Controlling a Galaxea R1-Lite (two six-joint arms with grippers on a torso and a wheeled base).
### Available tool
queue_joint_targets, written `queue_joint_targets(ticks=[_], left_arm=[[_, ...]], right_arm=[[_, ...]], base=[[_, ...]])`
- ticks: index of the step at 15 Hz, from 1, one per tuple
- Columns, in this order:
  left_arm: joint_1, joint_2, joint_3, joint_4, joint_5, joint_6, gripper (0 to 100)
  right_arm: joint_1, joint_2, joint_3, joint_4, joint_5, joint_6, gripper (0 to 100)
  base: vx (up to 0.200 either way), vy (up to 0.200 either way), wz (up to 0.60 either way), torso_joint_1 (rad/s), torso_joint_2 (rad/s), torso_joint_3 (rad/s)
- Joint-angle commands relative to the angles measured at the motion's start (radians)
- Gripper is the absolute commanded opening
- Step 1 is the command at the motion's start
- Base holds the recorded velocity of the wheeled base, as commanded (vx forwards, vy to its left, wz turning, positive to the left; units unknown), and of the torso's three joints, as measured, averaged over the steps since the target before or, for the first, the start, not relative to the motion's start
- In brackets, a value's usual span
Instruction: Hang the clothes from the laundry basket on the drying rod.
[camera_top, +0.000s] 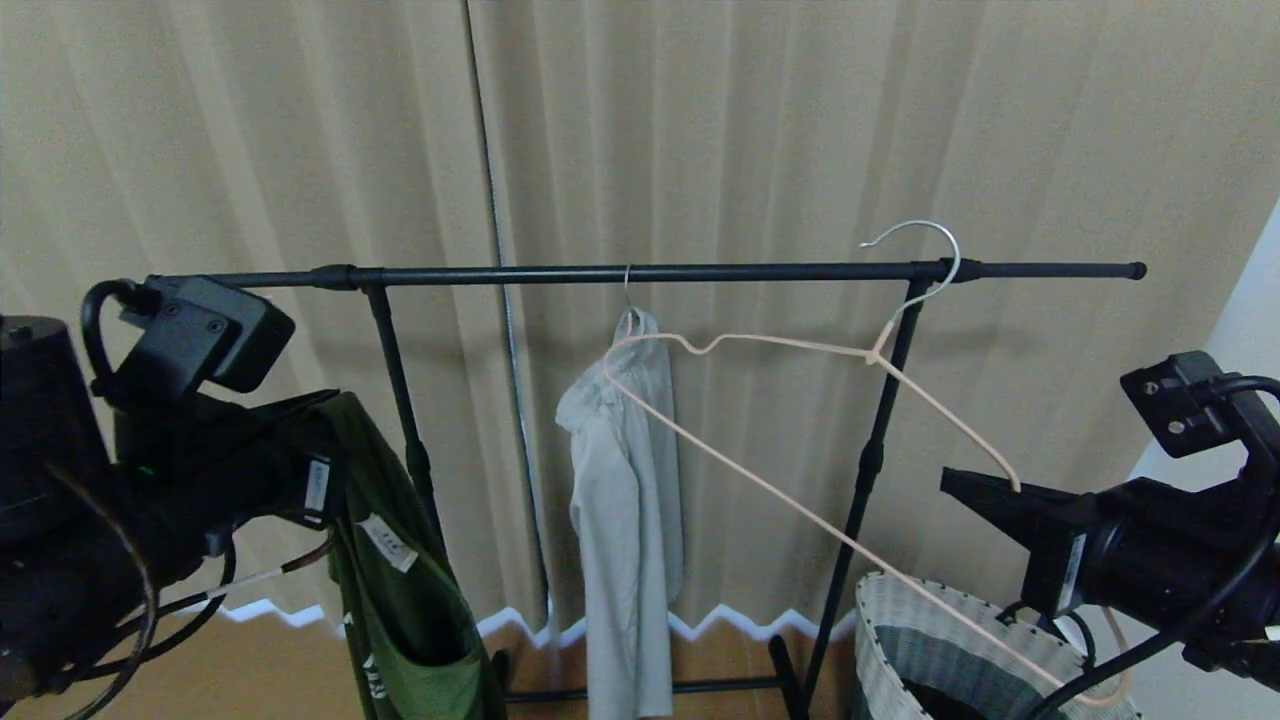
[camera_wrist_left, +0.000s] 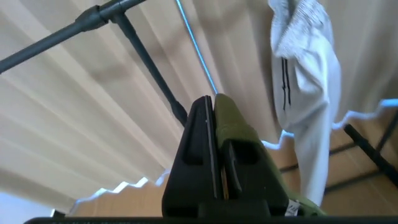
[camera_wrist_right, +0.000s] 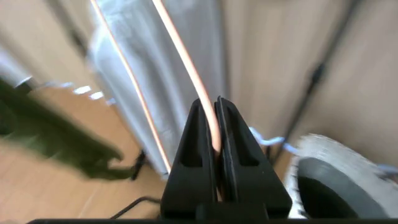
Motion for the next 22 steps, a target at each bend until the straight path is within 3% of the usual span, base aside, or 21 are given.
queue_joint_targets(ticks=[1,4,8,15,19,22], left_arm=[[-0.038,0.139,-0.091,-0.001,0.075,-0.03,0],[-0.061,0.233,-0.183,0.001,0.175,-0.135,0],[-0.061,0.23,-0.202,0.025,0.175,-0.185,0],[-0.067,0.225,-0.206,0.027,0.163,-0.178,0],[-0.095,0.208,-0.206,0.071,0.17,-0.178,0],[-0.092,0.208,-0.206,0.071,0.178,-0.178,0]], right_arm=[[0.067,0.008,0.003,0.001,0.029,0.006,0],[0.176,0.081,0.0,-0.001,0.039,0.044,0],[0.246,0.15,0.0,-0.078,0.038,0.064,0],[0.277,0.169,-0.003,-0.095,0.038,0.071,0],[0.271,0.265,-0.023,-0.236,0.022,0.064,0],[0.258,0.299,-0.028,-0.248,0.019,0.063,0]], base=[[0.0,0.0,0.0,0.0,0.0,0.0],[0.0,0.0,0.0,0.0,0.0,0.0],[0.0,0.0,0.0,0.0,0.0,0.0],[0.0,0.0,0.0,0.0,0.0,0.0],[0.0,0.0,0.0,0.0,0.0,0.0],[0.0,0.0,0.0,0.0,0.0,0.0]])
